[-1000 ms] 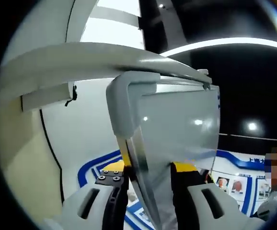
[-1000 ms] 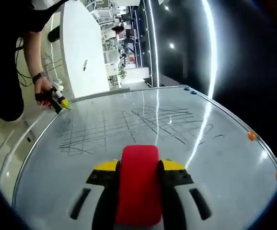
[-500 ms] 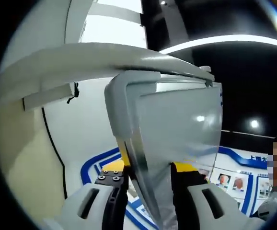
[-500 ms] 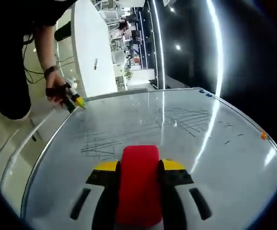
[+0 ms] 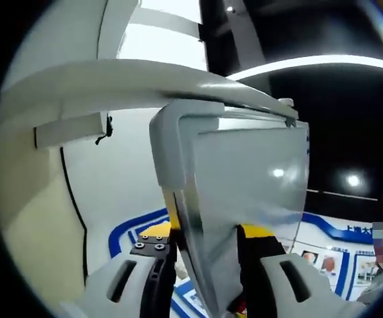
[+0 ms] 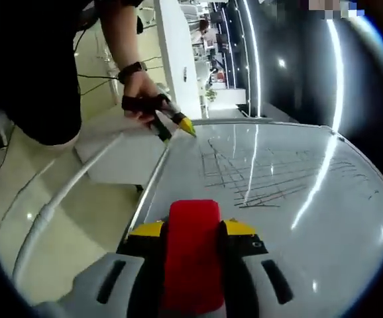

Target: Wipe the writing off the whiteboard with the eraser

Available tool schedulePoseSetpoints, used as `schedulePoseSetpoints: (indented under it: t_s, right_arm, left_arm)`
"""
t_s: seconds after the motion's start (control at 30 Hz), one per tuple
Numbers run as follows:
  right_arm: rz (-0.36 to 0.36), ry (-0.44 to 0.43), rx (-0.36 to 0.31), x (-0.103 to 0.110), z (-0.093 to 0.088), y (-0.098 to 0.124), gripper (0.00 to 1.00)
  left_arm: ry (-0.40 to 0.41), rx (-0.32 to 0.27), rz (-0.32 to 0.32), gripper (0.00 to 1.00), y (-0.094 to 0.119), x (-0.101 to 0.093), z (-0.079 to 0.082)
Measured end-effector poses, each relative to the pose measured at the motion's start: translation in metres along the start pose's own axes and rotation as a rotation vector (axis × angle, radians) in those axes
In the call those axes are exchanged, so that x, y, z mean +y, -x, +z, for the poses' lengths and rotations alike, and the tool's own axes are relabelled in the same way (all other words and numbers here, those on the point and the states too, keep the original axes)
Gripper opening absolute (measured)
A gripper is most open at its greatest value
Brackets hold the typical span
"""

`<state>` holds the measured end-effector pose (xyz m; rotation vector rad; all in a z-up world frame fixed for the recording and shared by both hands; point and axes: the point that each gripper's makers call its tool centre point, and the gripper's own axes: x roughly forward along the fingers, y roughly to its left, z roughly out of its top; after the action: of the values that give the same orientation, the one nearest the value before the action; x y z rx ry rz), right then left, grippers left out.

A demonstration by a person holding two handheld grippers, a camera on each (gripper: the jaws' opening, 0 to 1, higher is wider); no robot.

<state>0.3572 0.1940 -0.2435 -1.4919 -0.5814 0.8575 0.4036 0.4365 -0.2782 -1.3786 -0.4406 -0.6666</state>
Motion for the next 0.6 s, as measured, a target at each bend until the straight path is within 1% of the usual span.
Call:
schedulePoseSetpoints:
  t_s: [0.1,0.23,0.33,0.47,0.5,0.53,0.6]
  right_arm:
    - [0.035,0.017,-0.005,-0.005,0.000,0.003,0.27]
    - [0.063,0.028,-0.011,-0.022,-0.001,0.007,0.27]
    - [0.053,0.024,-0.020,-0.053,-0.001,0.013,0.27]
    - [0.025,0.014,-0.034,-0.101,0.000,0.022,0.27]
    - [0.022,0.014,-0.035,-0.108,0.000,0.024,0.27]
    - [0.016,0.016,-0.035,-0.119,-0.004,0.027,0.27]
    - [0.003,0.011,-0.035,-0.142,-0.007,0.032,0.27]
  left_arm:
    - [0.004,0.014,0.001,0.39,0.000,-0.005,-0.004]
    - [0.017,-0.001,0.007,0.39,0.000,-0.008,-0.005]
    - [0.022,-0.010,0.006,0.39,-0.001,-0.005,-0.002]
    - [0.039,-0.024,0.000,0.39,-0.001,-0.003,0.001]
    - [0.046,-0.028,0.001,0.39,-0.001,-0.004,0.000]
    - [0.045,-0.030,0.002,0.39,-0.001,-0.004,0.000]
    - [0.046,-0.032,-0.001,0.39,-0.001,-0.004,0.000]
